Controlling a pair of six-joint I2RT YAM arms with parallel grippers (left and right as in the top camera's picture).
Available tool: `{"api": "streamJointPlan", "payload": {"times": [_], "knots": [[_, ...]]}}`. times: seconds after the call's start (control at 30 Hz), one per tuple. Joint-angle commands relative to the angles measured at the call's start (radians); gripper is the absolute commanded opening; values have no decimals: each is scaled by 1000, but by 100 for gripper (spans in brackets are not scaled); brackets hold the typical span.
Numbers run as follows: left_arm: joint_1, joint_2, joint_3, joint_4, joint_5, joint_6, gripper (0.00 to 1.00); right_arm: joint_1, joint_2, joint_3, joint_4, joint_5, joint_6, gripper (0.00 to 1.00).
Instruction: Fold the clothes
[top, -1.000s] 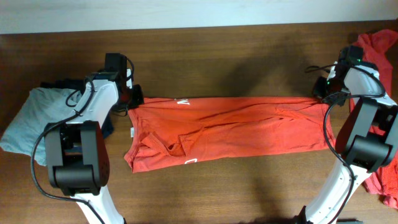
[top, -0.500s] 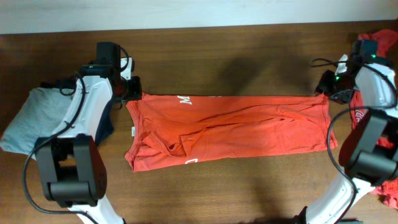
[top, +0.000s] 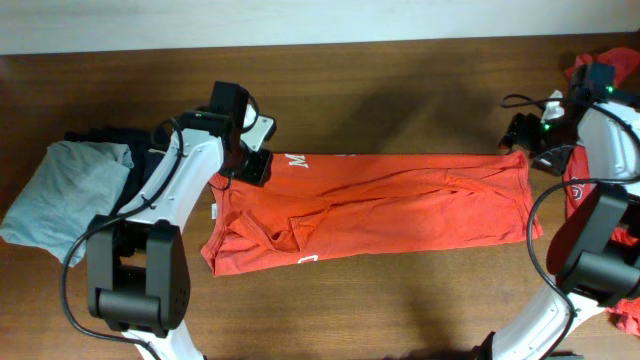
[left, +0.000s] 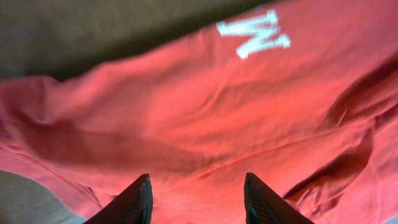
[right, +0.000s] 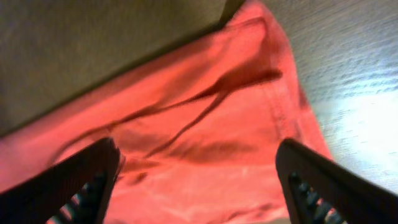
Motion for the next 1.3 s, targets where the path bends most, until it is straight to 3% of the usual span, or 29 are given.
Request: {"api": "streamJointPlan", "payload": {"times": [0.0,0.23,0.33,0.47,0.53,0.77,1.03,1.27], "knots": [[6,-8,-25,-9,6,27,46,-68,-4,7,-1,5,-68,88],[16,-32,3,-33,6,-45,49,-200,89,6,-31,-270,-330,88],[20,-60,29,-64,6,-48,52,-220,123,6,-25,-323,-332,87],[20,-105,35,-65,3,-44,58,-189,139,6,7,-394,-332,78],[20,-112,35,-64,3,-44,59,-165,140,6,26,-380,-314,69],[17,-105,31,-55,3,-43,61,-75,140,6,127,-219,-114,58],[16,-10,-15,116,4,-33,56,20,140,6,223,106,23,58],[16,119,-15,177,3,-33,56,69,179,6,271,113,70,57]]}}
